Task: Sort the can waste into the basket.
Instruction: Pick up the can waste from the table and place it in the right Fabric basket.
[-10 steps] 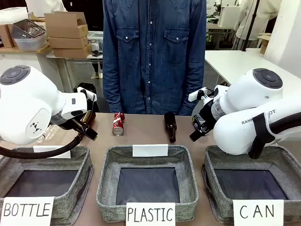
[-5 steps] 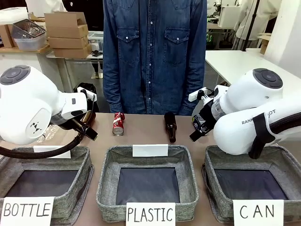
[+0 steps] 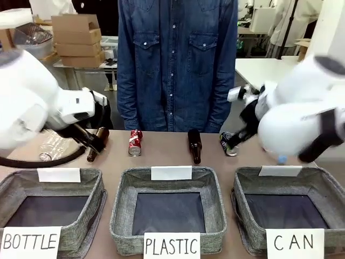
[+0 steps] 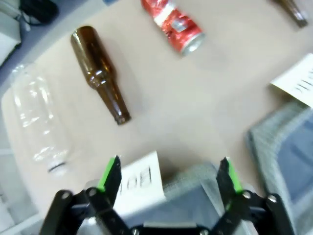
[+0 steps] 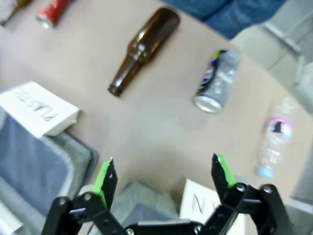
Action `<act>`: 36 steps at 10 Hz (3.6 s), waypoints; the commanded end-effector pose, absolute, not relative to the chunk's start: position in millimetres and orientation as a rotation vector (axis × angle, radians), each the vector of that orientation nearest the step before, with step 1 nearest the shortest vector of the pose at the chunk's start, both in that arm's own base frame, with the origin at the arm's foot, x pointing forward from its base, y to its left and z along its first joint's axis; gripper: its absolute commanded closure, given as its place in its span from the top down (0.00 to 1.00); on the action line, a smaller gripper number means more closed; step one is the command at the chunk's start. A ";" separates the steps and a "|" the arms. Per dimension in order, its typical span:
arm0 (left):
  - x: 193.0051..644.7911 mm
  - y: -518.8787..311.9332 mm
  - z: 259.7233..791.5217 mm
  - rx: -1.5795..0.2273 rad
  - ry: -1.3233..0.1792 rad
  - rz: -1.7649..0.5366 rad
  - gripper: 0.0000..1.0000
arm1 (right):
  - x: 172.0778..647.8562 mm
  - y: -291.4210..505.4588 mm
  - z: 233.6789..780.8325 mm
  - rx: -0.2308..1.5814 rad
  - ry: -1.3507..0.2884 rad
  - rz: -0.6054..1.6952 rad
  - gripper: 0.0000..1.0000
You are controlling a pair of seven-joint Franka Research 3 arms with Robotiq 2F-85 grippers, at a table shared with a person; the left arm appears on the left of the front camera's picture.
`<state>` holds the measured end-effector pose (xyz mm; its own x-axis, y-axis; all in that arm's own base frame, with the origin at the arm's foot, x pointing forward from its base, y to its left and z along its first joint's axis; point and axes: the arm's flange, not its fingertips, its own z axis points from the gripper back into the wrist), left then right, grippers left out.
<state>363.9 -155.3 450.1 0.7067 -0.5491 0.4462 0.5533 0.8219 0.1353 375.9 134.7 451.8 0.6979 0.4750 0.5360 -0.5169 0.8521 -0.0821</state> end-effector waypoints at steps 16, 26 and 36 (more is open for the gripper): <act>260.4 49.6 507.3 -1.253 -0.683 -0.073 1.00 | 273.1 -75.1 546.7 1.196 -0.520 -0.189 1.00; 302.9 76.2 536.0 -1.233 -0.602 -0.081 1.00 | 275.2 -99.9 550.8 1.221 -0.492 -0.220 1.00; 477.6 -45.6 529.4 -0.979 -0.039 -0.086 1.00 | 275.2 -99.9 550.8 1.221 -0.492 -0.220 1.00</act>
<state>485.4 -53.2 514.6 0.9851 -0.0017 0.1721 0.1464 0.5339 -0.8328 271.8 -100.7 550.2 0.8795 -0.4244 0.2151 -0.0638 0.3428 0.9372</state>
